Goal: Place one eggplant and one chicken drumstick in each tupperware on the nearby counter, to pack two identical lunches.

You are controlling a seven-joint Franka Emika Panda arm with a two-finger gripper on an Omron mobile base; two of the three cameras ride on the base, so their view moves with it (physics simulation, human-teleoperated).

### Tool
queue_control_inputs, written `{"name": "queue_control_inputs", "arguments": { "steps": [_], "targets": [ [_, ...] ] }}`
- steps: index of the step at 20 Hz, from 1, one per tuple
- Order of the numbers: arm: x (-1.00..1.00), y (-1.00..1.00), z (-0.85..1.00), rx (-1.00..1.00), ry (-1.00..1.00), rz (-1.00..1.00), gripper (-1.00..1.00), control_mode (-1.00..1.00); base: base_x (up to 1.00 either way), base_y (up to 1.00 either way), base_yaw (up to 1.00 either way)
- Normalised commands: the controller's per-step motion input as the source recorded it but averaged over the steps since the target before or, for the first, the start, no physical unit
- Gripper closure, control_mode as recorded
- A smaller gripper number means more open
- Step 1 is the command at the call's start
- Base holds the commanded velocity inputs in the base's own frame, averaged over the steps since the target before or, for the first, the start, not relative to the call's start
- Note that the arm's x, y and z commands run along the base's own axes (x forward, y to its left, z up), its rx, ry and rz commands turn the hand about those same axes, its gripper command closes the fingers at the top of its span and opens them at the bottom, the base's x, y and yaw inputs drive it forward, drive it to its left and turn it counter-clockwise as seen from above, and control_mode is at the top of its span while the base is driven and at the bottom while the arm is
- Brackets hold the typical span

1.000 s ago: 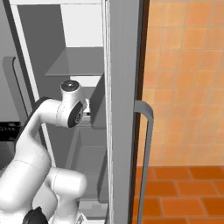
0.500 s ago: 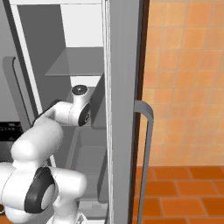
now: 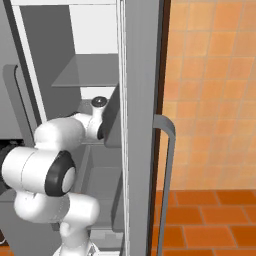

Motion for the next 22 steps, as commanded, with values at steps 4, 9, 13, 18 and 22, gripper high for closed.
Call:
{"name": "queue_control_inputs", "arguments": {
  "steps": [4,9,13,18,22],
  "targets": [
    [0.64,0.0,-0.35,0.0,0.0,0.0,-1.0,-1.0,0.0,0.0,0.0],
    [0.41,0.01,-0.53,-0.01,0.0,0.0,1.0,-1.0,0.0,0.0,0.0],
    [0.03,0.08,-0.64,-0.04,0.0,0.0,1.0,-1.0,0.0,0.0,0.0],
    [-0.58,0.05,-0.27,-0.02,-0.06,-0.01,1.0,-1.0,0.0,0.0,0.0],
    [-1.0,0.0,0.18,0.01,-0.09,0.0,1.0,-1.0,0.0,0.0,0.0]
  ]
}}
